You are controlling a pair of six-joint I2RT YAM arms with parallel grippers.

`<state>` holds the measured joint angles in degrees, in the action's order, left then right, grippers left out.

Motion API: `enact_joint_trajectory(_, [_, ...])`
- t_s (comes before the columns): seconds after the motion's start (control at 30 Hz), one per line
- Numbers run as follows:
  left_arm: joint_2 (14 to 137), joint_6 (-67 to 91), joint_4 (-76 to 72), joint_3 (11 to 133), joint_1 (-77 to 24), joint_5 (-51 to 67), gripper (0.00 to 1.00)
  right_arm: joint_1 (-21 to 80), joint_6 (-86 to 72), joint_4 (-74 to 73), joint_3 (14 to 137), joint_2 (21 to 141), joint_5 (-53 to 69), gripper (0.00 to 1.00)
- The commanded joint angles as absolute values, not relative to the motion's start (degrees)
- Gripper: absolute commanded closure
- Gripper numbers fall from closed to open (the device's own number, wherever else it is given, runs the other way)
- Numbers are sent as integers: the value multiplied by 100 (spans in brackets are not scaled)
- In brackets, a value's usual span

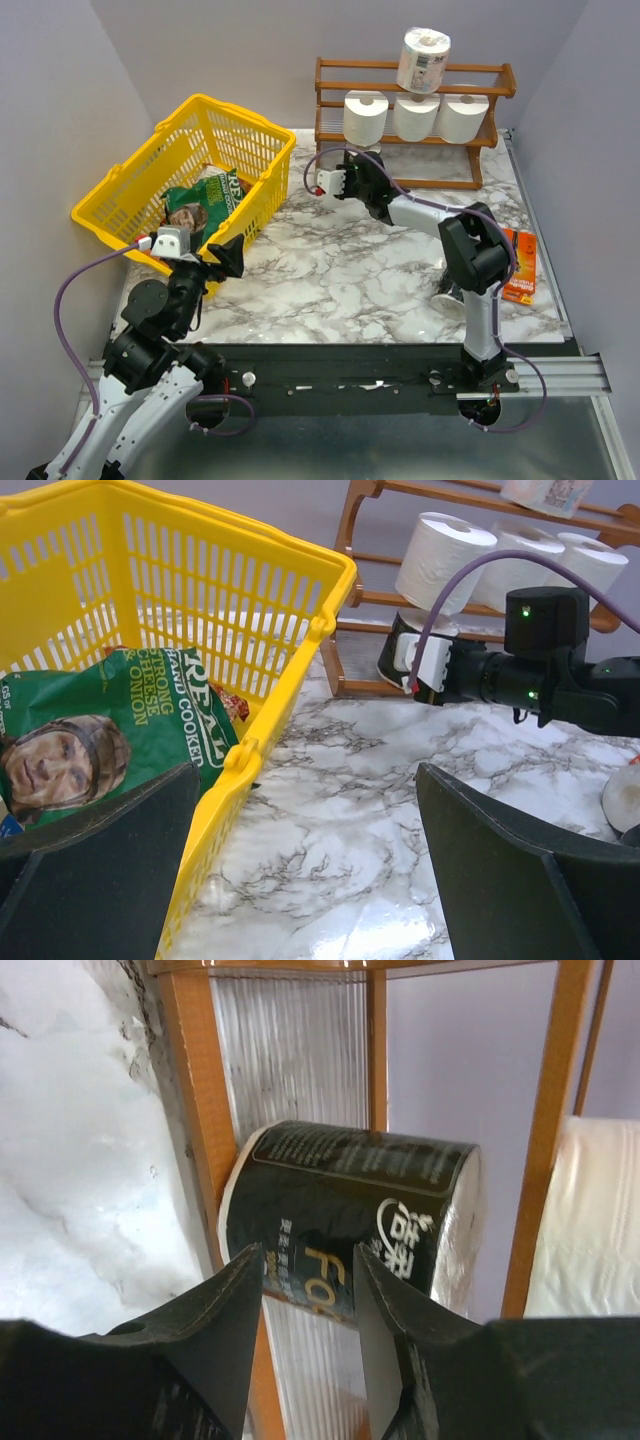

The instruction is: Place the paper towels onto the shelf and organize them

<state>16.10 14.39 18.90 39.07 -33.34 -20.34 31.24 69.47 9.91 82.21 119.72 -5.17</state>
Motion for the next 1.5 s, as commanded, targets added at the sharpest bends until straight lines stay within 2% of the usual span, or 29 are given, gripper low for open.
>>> enact_joint_trajectory(0.0, [1635, 1397, 1784, 3902, -3296, -2083, 1, 3225, 6479, 1178, 7893, 11120, -755, 50])
enact_joint_trajectory(0.1, [1582, 1415, 1775, 3902, -3305, -2066, 1, 3261, 5601, 1107, 7516, 10329, -984, 50])
enact_joint_trajectory(0.2, [1494, 1424, 1767, 3894, -3296, -2057, 1, 3322, 4258, 679, 7278, 9584, -1781, 50])
enact_joint_trajectory(0.23, [1477, 1433, 1767, 3885, -3305, -2048, 1, 3340, 3306, 364, 7295, 9397, -2428, 50])
enact_joint_trajectory(0.33, [1407, 1441, 1758, 3902, -3287, -2004, 1, 3357, 951, -1595, 7340, 8495, -3083, 46])
enact_joint_trajectory(0.43, [1336, 1468, 1696, 3885, -3296, -1864, 1, 3357, -660, -2739, 6839, 7546, -2684, 38])
enact_joint_trajectory(0.5, [1301, 1477, 1661, 3858, -3296, -1749, 1, 3357, -1236, -3679, 6707, 7235, -2409, 27])
enact_joint_trajectory(0.6, [1310, 1503, 1652, 3867, -3296, -1609, 1, 3357, -2606, -5138, 6619, 6751, -2487, 26])
enact_joint_trajectory(0.73, [1231, 1529, 1644, 3876, -3296, -1573, 1, 3357, -3845, -5598, 5917, 5750, -2206, 20])
enact_joint_trajectory(0.83, [1152, 1538, 1635, 3841, -3296, -1591, 1, 3349, -4733, -5949, 5467, 4967, -2599, 11])
enact_joint_trajectory(0.87, [1151, 1538, 1635, 3841, -3296, -1600, 1, 3349, -4903, -6281, 5432, 4853, -2715, 9])
enact_joint_trajectory(0.9, [1143, 1547, 1643, 3841, -3296, -1608, 1, 3349, -5078, -6484, 5440, 4721, -2838, 0])
enact_joint_trajectory(1.03, [1151, 1556, 1635, 3850, -3296, -1565, 1, 3349, -5344, -7040, 5388, 4763, -3400, 0])
enact_joint_trajectory(1.47, [1160, 1547, 1644, 3850, -3296, -1582, 1, 2795, -5643, -6373, 4685, 5668, -3585, 0])
